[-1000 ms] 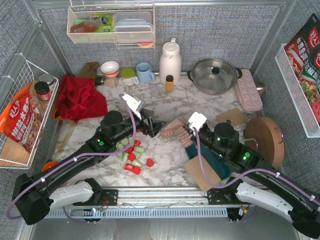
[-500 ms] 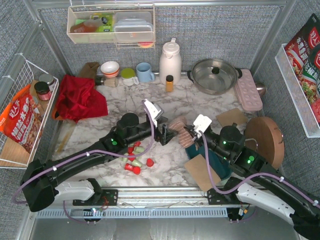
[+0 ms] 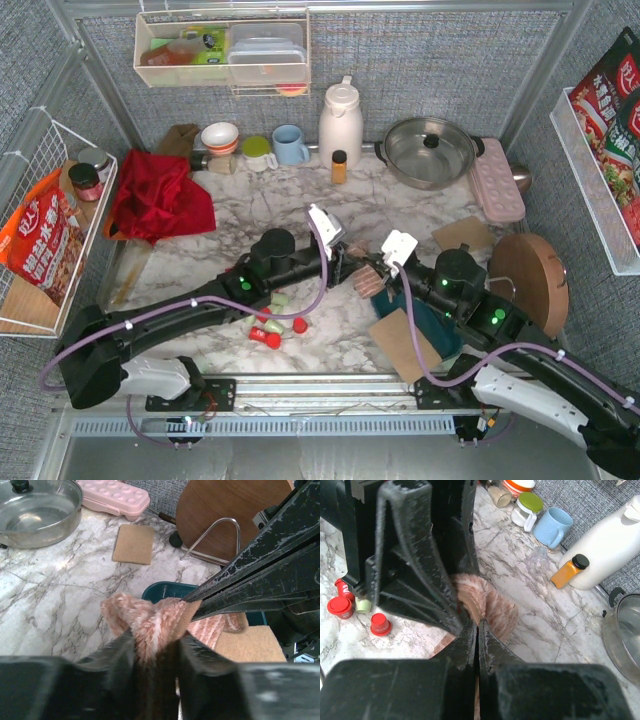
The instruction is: Mix the coffee capsules in the storage basket
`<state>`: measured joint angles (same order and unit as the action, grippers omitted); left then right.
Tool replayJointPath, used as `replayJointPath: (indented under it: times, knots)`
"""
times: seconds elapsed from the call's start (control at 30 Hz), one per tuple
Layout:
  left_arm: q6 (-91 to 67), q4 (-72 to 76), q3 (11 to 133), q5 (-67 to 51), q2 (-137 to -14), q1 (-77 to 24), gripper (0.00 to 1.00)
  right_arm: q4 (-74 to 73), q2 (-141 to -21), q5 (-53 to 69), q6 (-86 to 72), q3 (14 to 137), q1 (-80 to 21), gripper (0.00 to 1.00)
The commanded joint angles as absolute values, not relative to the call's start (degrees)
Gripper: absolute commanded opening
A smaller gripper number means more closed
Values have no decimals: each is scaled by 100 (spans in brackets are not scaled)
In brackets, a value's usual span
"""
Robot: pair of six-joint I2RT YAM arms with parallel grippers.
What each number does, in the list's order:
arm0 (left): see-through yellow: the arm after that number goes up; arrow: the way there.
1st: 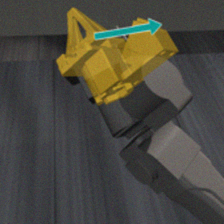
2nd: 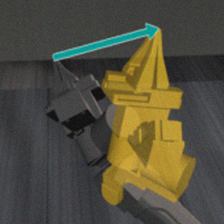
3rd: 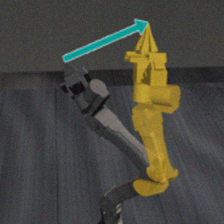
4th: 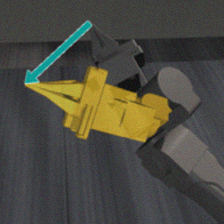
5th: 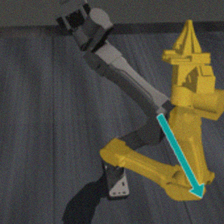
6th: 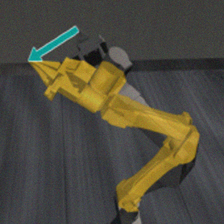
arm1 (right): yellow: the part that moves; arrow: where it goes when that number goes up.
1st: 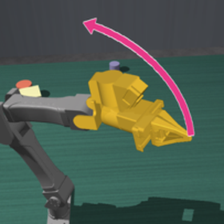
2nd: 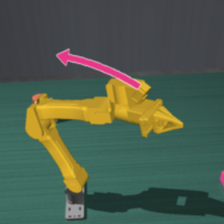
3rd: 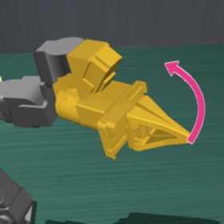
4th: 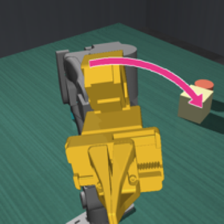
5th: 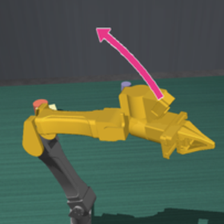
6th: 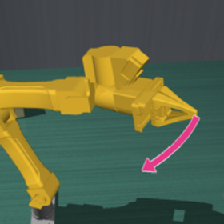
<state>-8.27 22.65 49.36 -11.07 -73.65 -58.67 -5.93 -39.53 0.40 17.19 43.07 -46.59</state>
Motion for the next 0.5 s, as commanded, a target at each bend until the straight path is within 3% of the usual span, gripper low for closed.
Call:
replayJointPath:
  times: [0.0, 0.23, 0.27, 0.47]
  knots:
    - [-666, 2477, 5106, -1173, -7484, -5889, 32, -521, -3967, -51, 1661, 4399, -4667, 0]
    - [-572, 2293, 5227, -990, -7547, -5889, 0, -404, -3823, -233, 1602, 4332, -4668, 0]
    - [-570, 2264, 5235, -888, -7542, -5889, 0, -386, -3798, -265, 1594, 4318, -4667, 3]
    - [-664, 2196, 5188, 597, -7423, -5889, 0, -267, -3700, -782, 1510, 4241, -4667, 53]
